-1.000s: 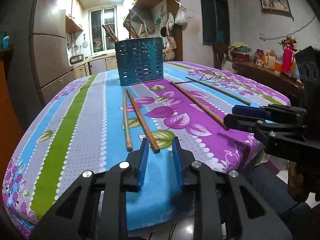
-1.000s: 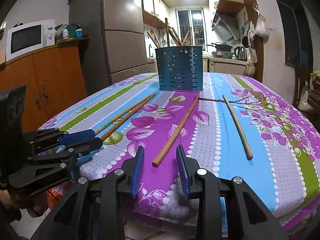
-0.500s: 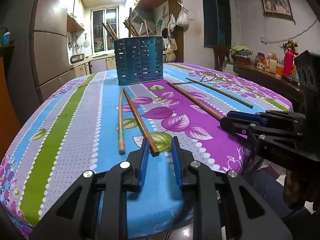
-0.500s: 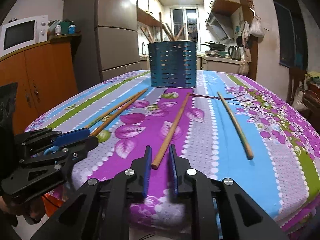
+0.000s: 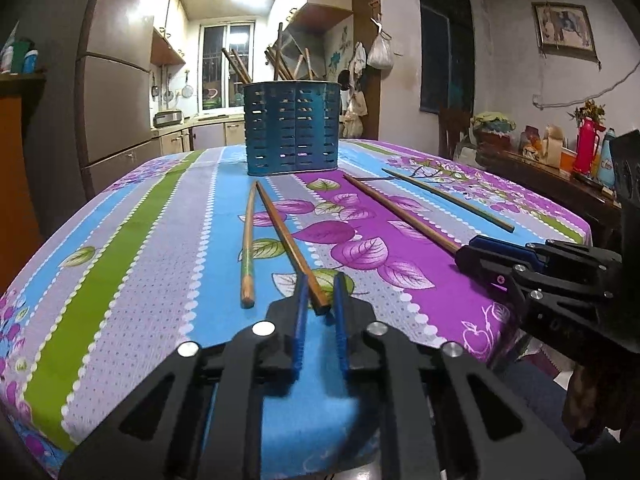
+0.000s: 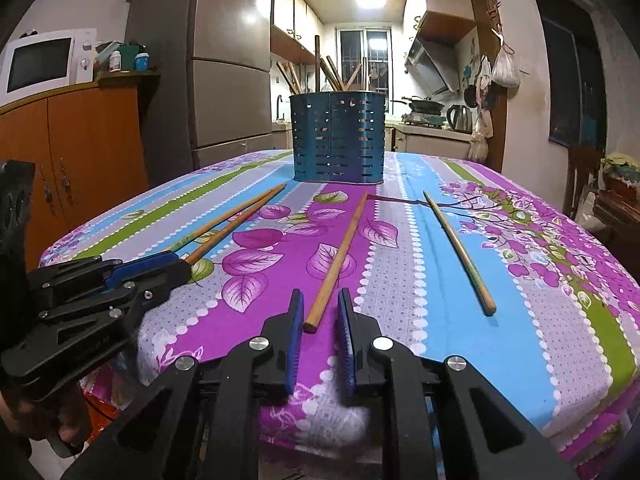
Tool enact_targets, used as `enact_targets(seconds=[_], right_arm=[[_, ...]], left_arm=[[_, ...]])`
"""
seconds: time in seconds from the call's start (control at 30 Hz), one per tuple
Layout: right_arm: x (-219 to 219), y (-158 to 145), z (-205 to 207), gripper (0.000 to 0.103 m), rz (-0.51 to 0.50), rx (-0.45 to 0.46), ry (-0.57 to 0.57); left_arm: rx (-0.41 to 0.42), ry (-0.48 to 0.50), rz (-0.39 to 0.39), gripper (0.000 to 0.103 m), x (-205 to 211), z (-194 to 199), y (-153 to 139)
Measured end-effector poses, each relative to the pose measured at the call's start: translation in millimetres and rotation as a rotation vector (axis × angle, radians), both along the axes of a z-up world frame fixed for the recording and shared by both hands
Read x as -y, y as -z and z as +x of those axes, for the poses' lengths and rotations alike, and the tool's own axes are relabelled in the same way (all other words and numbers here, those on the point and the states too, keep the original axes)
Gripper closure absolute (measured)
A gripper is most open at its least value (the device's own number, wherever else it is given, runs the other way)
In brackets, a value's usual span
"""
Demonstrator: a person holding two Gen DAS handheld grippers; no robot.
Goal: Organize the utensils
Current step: 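Close the left gripper on a chopstick while the right gripper grasps another, then lift both chopsticks upright and lower them into the blue holder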
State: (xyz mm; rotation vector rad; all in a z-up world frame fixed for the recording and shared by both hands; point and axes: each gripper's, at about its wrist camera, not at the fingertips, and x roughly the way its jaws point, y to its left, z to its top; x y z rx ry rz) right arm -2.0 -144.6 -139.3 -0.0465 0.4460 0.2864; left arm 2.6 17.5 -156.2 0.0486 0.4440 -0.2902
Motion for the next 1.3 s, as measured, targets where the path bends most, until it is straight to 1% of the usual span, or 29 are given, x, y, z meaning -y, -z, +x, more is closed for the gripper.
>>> enact_targets(seconds=[0.1,0.13,0.23,0.33,0.47,0.67,0.8,0.9,1.0,1.13,1.3], right_arm=[[1,1,-1,0.085,0.011,0.008,0.002],[2,1,-1,0.092,0.014,0.008,0.002],[5,0,-2,0.095,0.031,0.012,0.007],[11,-2,-4,0.095,0.044,0.021,0.018],[19,-12,-9,0.095,0.048,0.045,0.029],[30,-56,-24,0.095,0.04,0.151,0.024],[31,-87,-29,0.095,0.035,0.231,-0.016],[29,-106,-25,0.095,0.017,0.281,-0.044],[31,-127,-11,0.095,0.015,0.313,-0.071],[39,-147,14,0.095,0.036,0.318,-0.089],[49,-159,42,0.095,0.064,0.295,-0.092]], left_arm=[[0.009,-0.009,0.003,0.095,1,0,-1],[0.008,-0.01,0.003,0.095,1,0,-1],[0.008,-0.014,0.006,0.096,1,1,-2],[0.01,-0.017,0.003,0.097,0,1,-4],[0.048,-0.012,-0.004,0.097,2,-5,-18],[0.137,-0.009,-0.023,0.098,-1,-12,-54],[0.221,-0.002,-0.024,0.098,1,-13,-81],[0.28,0.007,-0.014,0.098,8,-11,-98],[0.325,0.01,-0.011,0.098,13,-6,-111],[0.372,0.007,-0.002,0.098,20,6,-125],[0.377,0.021,0.017,0.098,36,26,-131]])
